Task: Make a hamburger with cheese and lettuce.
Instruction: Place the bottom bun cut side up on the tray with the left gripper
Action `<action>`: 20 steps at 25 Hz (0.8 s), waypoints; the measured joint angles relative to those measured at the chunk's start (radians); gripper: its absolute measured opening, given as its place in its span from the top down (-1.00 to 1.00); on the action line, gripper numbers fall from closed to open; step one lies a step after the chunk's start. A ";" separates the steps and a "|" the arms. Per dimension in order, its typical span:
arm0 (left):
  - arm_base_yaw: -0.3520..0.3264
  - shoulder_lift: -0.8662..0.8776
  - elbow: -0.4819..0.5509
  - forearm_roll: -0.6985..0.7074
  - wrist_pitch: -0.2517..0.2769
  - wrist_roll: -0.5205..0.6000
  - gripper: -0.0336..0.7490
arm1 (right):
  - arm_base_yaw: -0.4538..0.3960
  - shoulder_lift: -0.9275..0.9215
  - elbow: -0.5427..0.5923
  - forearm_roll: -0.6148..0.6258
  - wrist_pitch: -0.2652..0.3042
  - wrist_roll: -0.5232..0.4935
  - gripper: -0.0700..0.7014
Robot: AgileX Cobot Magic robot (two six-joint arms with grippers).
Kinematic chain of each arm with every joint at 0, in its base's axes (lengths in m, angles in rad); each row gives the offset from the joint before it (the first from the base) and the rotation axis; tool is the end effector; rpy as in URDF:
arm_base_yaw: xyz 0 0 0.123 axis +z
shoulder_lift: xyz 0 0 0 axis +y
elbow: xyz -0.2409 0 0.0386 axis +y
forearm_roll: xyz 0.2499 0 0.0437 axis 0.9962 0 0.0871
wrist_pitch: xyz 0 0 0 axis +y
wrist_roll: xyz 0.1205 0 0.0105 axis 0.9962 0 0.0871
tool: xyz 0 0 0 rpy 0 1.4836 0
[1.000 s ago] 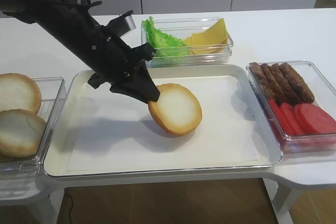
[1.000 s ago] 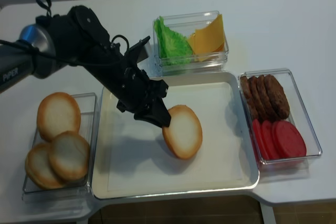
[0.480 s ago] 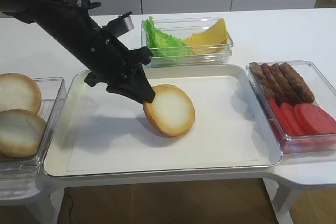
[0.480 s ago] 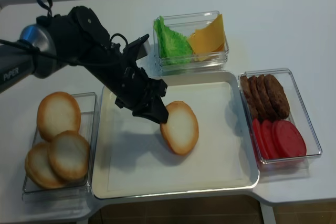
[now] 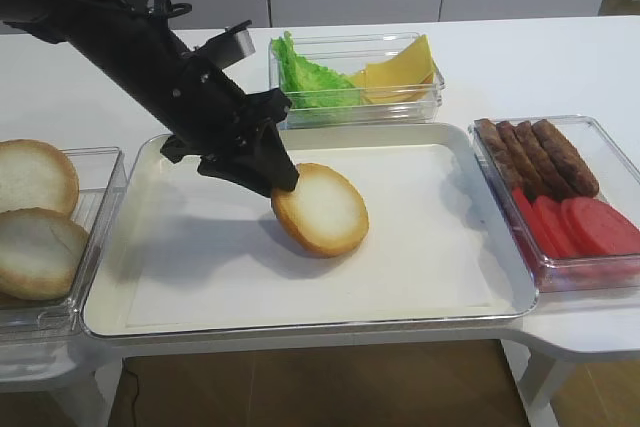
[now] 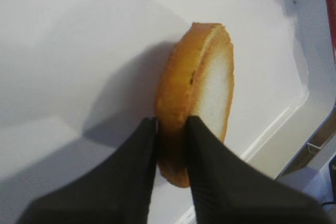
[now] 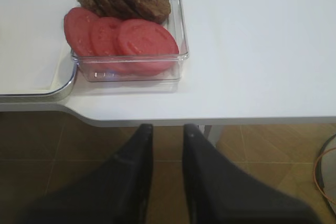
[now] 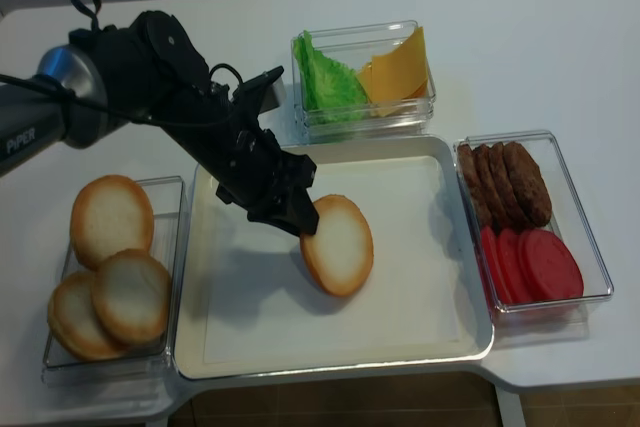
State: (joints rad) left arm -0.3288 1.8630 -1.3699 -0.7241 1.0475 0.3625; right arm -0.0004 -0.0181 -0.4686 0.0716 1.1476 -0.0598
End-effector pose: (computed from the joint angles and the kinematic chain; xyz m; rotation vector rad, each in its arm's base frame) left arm 0.3294 -0.1857 0.1668 0.5054 2.8212 -0.9554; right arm 0.0603 0.0079 0.2473 -0.0702 2.1415 0.0520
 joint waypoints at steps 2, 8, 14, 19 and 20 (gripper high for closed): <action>0.000 0.000 -0.001 -0.011 -0.003 0.006 0.26 | 0.000 0.000 0.000 0.000 0.000 0.000 0.42; 0.000 0.000 -0.001 -0.040 -0.015 0.027 -0.26 | 0.000 0.000 0.000 0.000 0.000 0.000 0.42; 0.000 0.000 -0.001 -0.042 -0.041 0.055 -0.40 | 0.000 0.000 0.000 0.000 0.000 0.000 0.42; 0.000 -0.022 -0.001 -0.028 -0.081 0.064 -0.40 | 0.000 0.000 0.000 0.000 0.000 0.000 0.42; 0.000 -0.034 -0.001 -0.014 -0.097 0.059 -0.40 | 0.000 0.000 0.000 0.000 0.000 0.000 0.42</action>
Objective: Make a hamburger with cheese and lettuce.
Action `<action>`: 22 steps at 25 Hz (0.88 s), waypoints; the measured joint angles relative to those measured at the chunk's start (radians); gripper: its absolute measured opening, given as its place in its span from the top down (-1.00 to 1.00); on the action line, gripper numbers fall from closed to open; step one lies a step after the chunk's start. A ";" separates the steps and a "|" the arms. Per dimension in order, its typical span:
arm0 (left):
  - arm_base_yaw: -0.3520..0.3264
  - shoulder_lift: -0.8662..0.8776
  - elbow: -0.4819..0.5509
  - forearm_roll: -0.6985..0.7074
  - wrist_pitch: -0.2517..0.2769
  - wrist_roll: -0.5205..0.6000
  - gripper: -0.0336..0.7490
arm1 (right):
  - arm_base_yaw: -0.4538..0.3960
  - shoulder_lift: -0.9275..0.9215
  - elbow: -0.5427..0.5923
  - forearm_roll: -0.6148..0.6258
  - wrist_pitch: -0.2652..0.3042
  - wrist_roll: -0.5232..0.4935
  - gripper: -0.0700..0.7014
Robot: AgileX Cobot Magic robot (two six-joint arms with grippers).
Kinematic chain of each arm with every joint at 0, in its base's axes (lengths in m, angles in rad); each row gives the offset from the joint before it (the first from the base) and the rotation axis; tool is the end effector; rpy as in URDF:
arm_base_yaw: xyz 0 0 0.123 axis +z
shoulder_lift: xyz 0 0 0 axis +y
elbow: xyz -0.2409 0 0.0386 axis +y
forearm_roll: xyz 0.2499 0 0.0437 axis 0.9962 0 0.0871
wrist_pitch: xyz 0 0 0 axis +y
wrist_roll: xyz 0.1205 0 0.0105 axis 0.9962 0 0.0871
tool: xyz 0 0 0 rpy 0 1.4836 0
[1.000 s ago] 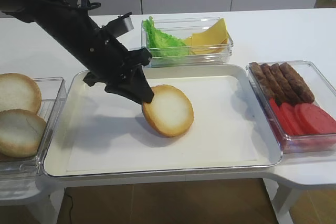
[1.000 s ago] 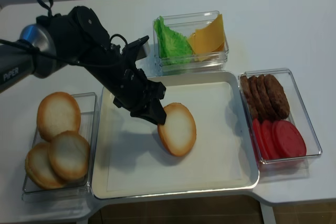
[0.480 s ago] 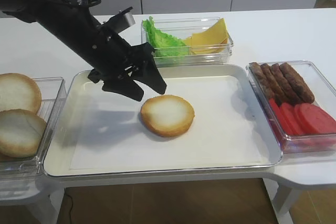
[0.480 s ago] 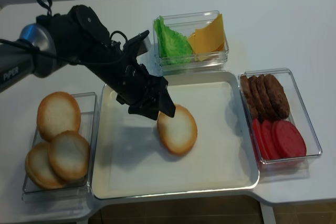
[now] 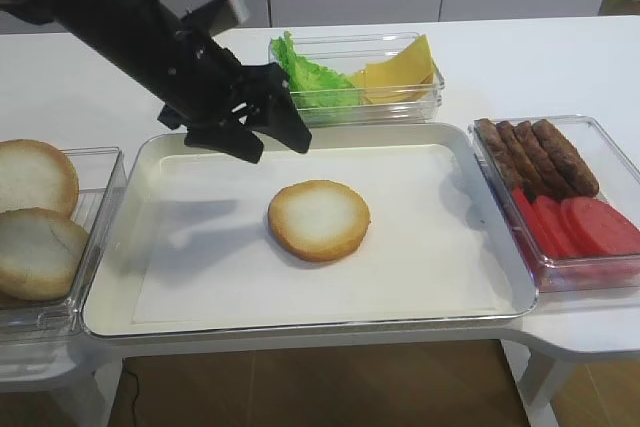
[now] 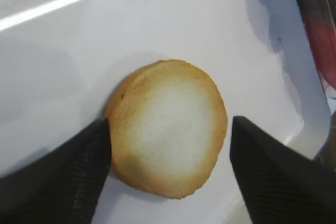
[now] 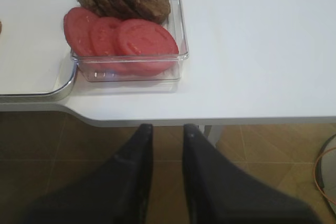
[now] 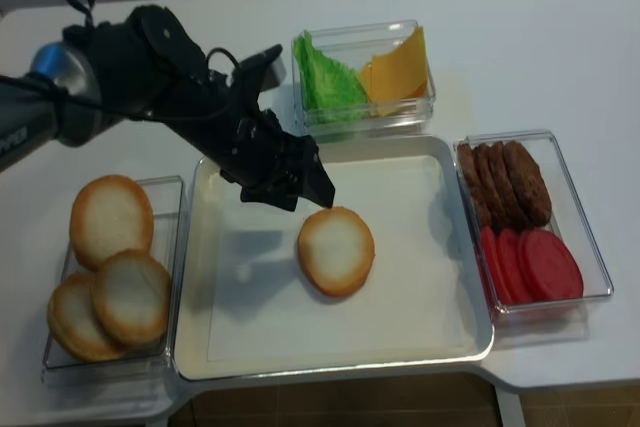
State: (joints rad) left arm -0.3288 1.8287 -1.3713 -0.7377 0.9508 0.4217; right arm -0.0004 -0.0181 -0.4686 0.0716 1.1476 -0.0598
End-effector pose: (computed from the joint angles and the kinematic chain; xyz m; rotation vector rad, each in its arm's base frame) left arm 0.3396 -0.1858 0.1816 0.5222 2.6831 -0.9047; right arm 0.0603 0.0079 0.2473 -0.0702 2.1415 0.0520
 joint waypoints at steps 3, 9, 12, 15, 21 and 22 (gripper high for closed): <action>0.000 -0.060 -0.004 0.094 -0.037 -0.050 -0.40 | 0.000 0.000 0.000 0.000 0.000 0.000 0.42; 0.000 -0.185 -0.028 0.510 -0.015 -0.341 -0.40 | 0.000 0.000 0.000 0.000 0.000 0.000 0.42; 0.000 -0.247 -0.030 0.728 0.050 -0.495 -0.40 | 0.000 0.000 0.000 0.000 0.000 0.000 0.42; 0.004 -0.297 -0.030 0.855 0.133 -0.541 -0.40 | 0.000 0.000 0.000 0.000 0.000 0.000 0.42; 0.116 -0.320 -0.032 0.891 0.247 -0.548 -0.40 | 0.000 0.000 0.000 0.000 0.000 0.000 0.42; 0.143 -0.320 -0.032 0.890 0.265 -0.548 -0.40 | 0.000 0.000 0.000 0.000 0.000 0.000 0.42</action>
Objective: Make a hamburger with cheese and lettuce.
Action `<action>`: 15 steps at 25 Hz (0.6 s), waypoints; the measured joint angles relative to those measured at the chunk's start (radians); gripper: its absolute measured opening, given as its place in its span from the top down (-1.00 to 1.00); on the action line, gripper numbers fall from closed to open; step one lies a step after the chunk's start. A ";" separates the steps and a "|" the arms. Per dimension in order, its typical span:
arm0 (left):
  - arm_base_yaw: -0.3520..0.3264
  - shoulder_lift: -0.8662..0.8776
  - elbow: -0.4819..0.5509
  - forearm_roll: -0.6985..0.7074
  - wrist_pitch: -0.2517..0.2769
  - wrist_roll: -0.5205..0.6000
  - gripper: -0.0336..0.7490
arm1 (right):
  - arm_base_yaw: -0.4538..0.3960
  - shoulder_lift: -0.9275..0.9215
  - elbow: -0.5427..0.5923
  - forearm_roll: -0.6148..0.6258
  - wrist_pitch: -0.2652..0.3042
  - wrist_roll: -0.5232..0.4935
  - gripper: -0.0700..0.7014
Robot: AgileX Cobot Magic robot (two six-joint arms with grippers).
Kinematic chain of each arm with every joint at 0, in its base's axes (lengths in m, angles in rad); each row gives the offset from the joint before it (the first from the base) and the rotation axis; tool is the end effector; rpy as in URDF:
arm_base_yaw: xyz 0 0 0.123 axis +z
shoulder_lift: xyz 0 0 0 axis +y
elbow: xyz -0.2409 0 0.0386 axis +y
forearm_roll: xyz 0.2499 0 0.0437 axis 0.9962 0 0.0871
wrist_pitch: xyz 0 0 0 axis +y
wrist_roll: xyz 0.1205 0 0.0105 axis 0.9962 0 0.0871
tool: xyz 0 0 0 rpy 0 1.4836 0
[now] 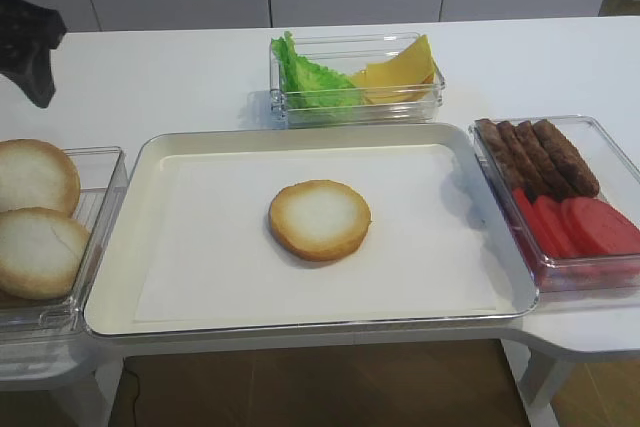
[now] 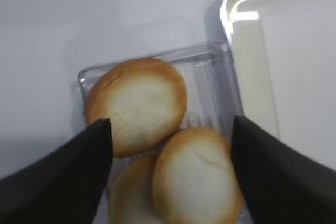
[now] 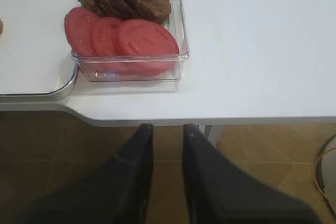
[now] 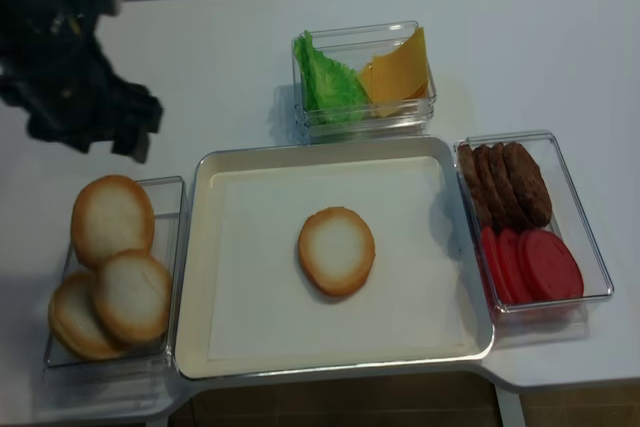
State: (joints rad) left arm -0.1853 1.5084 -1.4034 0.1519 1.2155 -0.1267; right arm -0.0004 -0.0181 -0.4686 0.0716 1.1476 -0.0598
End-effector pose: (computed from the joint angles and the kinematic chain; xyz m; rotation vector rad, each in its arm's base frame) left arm 0.3144 -0.0415 0.2703 0.1213 2.7798 0.1348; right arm 0.0603 0.0079 0.2473 -0.0702 2.1415 0.0520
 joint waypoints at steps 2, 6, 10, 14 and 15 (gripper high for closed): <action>0.049 0.000 0.000 -0.002 0.014 0.007 -0.40 | 0.000 0.000 0.000 0.000 0.000 0.000 0.42; 0.114 -0.040 0.011 0.000 0.019 0.010 -0.40 | 0.000 0.000 0.000 0.000 0.000 0.000 0.42; 0.164 -0.129 0.067 0.000 0.021 0.013 -0.40 | 0.000 0.000 0.000 0.000 0.000 0.000 0.42; 0.198 -0.237 0.183 0.003 0.021 0.013 -0.40 | 0.000 0.000 0.000 0.000 0.000 0.000 0.42; 0.204 -0.268 0.220 0.005 0.021 0.013 -0.40 | 0.000 0.000 0.000 0.000 0.000 0.000 0.42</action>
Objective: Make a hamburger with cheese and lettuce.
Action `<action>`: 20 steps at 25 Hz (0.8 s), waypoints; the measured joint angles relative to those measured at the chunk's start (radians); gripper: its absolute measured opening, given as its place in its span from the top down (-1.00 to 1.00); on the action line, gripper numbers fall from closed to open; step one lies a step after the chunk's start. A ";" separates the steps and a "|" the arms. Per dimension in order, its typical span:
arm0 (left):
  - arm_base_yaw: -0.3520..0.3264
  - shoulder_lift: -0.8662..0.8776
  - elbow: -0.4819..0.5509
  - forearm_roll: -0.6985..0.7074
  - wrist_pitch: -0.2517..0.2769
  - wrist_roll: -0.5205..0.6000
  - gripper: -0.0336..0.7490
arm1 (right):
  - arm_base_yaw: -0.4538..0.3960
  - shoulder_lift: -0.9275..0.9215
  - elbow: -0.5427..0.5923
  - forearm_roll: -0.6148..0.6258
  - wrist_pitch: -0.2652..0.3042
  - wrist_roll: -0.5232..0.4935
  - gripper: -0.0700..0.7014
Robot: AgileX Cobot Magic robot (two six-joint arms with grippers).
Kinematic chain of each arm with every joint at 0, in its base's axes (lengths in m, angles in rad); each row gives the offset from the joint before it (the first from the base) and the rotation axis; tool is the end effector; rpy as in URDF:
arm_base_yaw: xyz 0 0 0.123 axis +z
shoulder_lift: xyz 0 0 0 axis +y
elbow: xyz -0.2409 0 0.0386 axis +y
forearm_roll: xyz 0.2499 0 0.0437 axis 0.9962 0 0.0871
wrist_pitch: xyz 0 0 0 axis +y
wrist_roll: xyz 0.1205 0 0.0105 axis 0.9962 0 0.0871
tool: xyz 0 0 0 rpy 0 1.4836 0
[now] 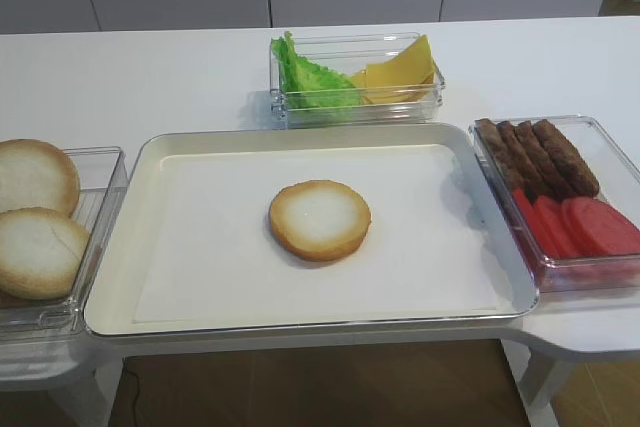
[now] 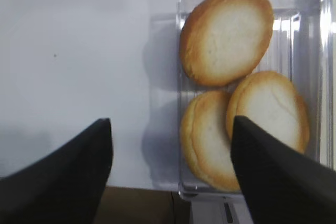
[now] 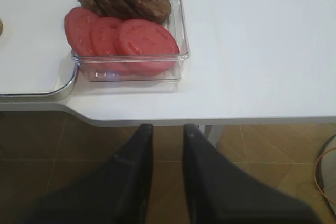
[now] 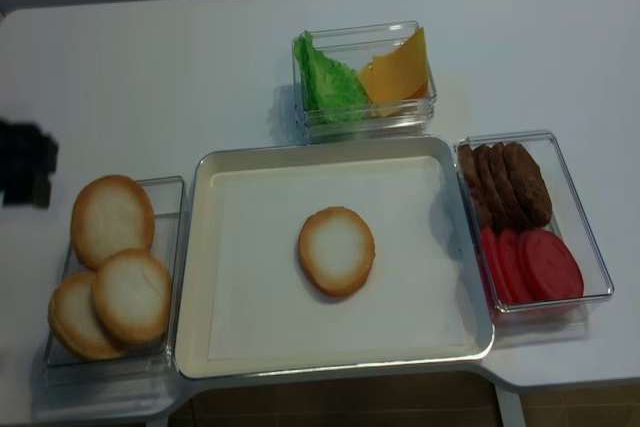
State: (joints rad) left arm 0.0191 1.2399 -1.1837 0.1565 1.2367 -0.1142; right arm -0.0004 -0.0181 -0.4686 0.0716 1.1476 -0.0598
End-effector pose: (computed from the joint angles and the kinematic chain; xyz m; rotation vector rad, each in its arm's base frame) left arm 0.2529 0.0226 0.2814 -0.1509 2.7597 0.1933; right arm 0.0603 0.0079 0.2473 -0.0702 2.1415 0.0520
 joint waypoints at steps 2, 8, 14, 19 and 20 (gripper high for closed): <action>0.007 -0.063 0.068 0.003 0.003 0.000 -0.40 | 0.000 0.000 0.000 0.000 0.000 0.000 0.42; 0.011 -0.314 0.232 -0.008 0.010 -0.016 -0.40 | 0.000 0.000 0.000 0.000 0.000 0.000 0.42; 0.011 -0.572 0.332 -0.008 0.018 -0.022 -0.40 | 0.000 0.000 0.000 0.000 0.000 0.000 0.42; 0.011 -0.735 0.410 -0.008 0.023 -0.022 -0.40 | 0.000 0.000 0.000 0.000 0.000 0.000 0.42; 0.011 -0.761 0.428 -0.008 0.023 -0.022 -0.40 | 0.000 0.000 0.000 0.000 0.000 0.000 0.42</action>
State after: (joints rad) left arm 0.0300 0.4787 -0.7556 0.1485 1.2595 -0.1361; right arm -0.0004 -0.0181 -0.4686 0.0716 1.1476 -0.0598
